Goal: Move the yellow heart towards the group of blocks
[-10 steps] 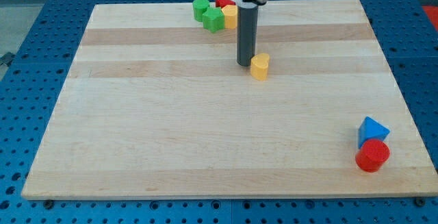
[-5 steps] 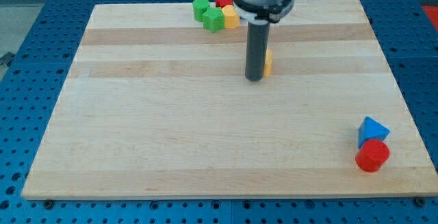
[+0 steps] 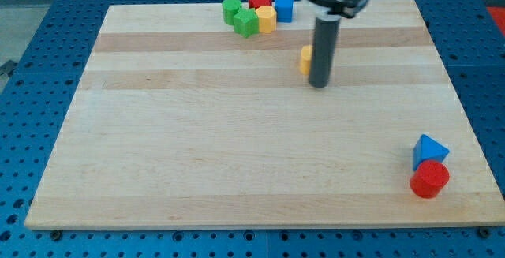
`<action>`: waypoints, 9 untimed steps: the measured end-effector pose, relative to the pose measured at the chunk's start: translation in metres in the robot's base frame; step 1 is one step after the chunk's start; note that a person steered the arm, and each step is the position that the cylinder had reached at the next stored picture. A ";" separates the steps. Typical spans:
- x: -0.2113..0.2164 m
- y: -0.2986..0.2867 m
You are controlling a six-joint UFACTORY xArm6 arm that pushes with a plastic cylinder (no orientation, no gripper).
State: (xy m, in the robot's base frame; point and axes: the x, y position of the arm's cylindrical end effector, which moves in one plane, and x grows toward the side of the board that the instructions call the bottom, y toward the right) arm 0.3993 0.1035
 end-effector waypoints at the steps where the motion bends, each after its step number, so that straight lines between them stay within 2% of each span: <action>1: -0.017 0.016; 3: -0.054 -0.034; 4: -0.046 -0.011; 5: -0.027 -0.011; 6: -0.027 -0.032; 8: -0.067 -0.041; 9: -0.074 -0.037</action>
